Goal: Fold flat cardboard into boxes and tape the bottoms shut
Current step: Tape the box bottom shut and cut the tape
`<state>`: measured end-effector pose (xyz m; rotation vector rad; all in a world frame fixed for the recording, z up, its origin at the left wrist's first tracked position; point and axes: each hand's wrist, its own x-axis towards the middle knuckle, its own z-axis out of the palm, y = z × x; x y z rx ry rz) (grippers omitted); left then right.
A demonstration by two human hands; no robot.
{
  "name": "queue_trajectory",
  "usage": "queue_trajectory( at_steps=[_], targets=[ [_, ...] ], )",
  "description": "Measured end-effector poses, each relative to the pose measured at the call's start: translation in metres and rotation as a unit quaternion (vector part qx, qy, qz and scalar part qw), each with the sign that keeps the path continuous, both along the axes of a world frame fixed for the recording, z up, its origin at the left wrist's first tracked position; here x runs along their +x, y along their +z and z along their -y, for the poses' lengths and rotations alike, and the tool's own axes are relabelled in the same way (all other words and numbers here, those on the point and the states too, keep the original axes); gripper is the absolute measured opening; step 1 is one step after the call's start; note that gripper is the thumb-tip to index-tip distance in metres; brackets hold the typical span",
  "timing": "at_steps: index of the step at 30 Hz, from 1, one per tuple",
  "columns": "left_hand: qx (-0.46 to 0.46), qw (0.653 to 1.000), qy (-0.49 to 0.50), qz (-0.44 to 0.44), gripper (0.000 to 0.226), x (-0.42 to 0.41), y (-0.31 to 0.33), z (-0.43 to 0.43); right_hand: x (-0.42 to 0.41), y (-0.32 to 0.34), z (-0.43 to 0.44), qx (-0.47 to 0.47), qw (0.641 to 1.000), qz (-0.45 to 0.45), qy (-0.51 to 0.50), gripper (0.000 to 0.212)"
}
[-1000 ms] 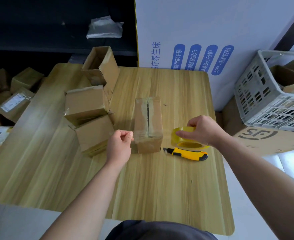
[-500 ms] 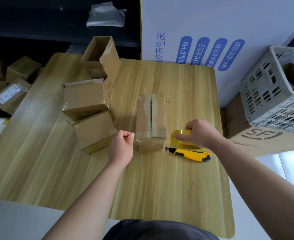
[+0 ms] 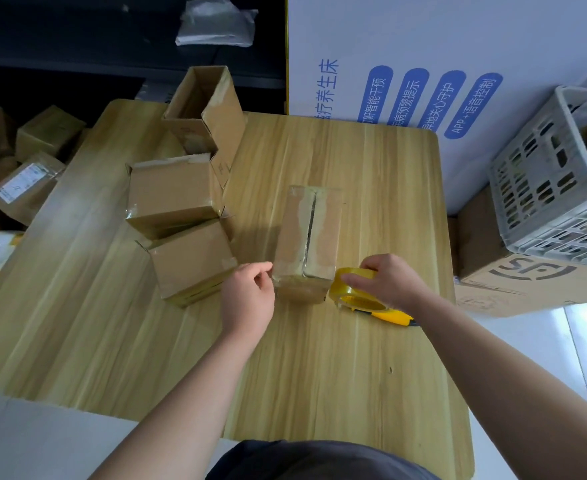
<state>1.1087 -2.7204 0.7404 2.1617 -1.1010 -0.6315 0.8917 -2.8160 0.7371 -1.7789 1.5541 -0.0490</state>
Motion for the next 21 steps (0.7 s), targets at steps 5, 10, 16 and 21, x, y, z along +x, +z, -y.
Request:
queue_trajectory(
  at_steps=[5, 10, 16, 21],
  targets=[
    [0.066, 0.997, 0.034, -0.004, 0.064, -0.013, 0.01, 0.013, 0.02, -0.004, -0.012, -0.005, 1.0, 0.005, -0.008, 0.049],
    [0.082, 0.995, 0.053, 0.027, 0.072, -0.003, -0.005, 0.039, 0.033, -0.015, -0.032, -0.013, 0.997, 0.061, 0.035, 0.052],
    [0.059, 0.997, 0.048, 0.032, 0.069, 0.001, -0.019, 0.037, 0.018, -0.03, -0.045, 0.002, 0.994, 0.111, 0.018, 0.049],
    [0.046, 0.997, 0.042, 0.039, 0.068, 0.003, -0.021, 0.036, 0.01, -0.043, -0.052, 0.023, 0.993, 0.115, 0.002, 0.052]
  ],
)
